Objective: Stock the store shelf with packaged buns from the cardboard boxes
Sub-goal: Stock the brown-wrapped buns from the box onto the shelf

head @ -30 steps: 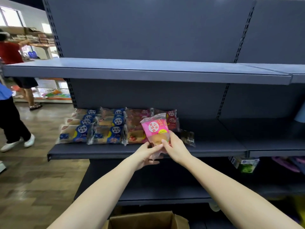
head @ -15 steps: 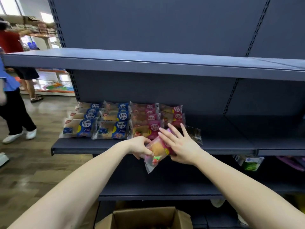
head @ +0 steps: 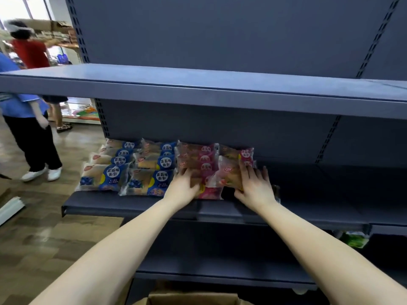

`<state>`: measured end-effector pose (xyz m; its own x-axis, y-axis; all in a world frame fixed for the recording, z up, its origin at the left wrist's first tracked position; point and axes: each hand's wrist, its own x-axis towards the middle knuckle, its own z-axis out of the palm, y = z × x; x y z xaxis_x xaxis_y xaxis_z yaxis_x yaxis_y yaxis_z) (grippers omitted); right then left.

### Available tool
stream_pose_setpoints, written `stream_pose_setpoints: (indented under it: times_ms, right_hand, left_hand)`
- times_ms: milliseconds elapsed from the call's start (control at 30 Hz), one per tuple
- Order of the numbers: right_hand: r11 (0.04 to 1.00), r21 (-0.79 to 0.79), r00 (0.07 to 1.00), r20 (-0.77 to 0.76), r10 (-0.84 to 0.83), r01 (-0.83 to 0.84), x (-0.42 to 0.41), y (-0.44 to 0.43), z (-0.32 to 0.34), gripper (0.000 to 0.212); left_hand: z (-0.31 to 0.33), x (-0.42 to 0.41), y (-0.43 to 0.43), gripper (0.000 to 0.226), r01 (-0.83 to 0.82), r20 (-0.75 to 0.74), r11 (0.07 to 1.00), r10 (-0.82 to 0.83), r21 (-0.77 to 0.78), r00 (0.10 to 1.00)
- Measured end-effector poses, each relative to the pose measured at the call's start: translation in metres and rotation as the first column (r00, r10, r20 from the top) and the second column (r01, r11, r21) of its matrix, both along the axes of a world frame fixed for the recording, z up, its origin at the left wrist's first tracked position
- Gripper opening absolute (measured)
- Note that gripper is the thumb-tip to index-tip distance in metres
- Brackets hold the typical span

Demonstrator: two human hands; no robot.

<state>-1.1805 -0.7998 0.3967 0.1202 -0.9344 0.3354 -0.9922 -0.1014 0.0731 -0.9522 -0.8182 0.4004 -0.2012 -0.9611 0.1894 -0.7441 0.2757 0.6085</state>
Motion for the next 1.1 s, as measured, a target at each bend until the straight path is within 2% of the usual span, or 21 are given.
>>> stream_pose_setpoints:
  times_ms: [67,133,300,500,600,767,867,1100]
  right_hand:
    - [1.0,0.004,0.996,0.089,-0.012,0.012,-0.005,-0.009,-0.003,0.096]
    - [0.999,0.048,0.993,0.111,-0.029,0.024,-0.008,-0.016,-0.007,0.094]
    - [0.992,0.096,0.992,0.086,-0.088,0.079,-0.018,-0.028,-0.017,0.092]
    - [0.985,0.12,0.993,-0.013,-0.121,0.122,-0.044,-0.047,-0.02,0.09]
    - [0.982,0.134,0.991,-0.042,-0.125,0.13,-0.056,-0.056,-0.02,0.088]
    - [0.986,0.164,0.995,-0.101,-0.001,0.018,-0.051,-0.063,-0.025,0.088]
    - [0.985,0.175,0.997,-0.074,0.002,0.01,-0.039,-0.065,-0.031,0.089]
    - [0.968,0.252,1.0,-0.011,-0.011,0.013,-0.017,-0.068,-0.032,0.087]
  left_hand:
    - [-0.009,-0.009,-0.005,0.047,-0.026,0.103,0.998,0.031,-0.052,0.994]
    - [-0.016,-0.023,-0.008,0.05,-0.033,0.193,0.994,0.053,-0.107,0.98]
    - [-0.039,-0.06,-0.013,0.057,0.011,0.34,0.971,0.073,-0.24,0.938]
    - [-0.062,-0.077,-0.027,0.067,-0.014,0.46,0.974,0.119,-0.225,0.88]
    - [-0.066,-0.079,-0.028,0.062,-0.061,0.434,0.964,0.172,-0.258,0.884]
    - [-0.07,-0.079,-0.03,0.06,-0.132,0.34,0.942,0.239,-0.308,0.91]
    - [-0.073,-0.078,-0.03,0.058,-0.135,0.295,0.933,0.239,-0.334,0.925]
    - [-0.072,-0.078,-0.029,0.058,-0.143,0.291,0.929,0.249,-0.342,0.924]
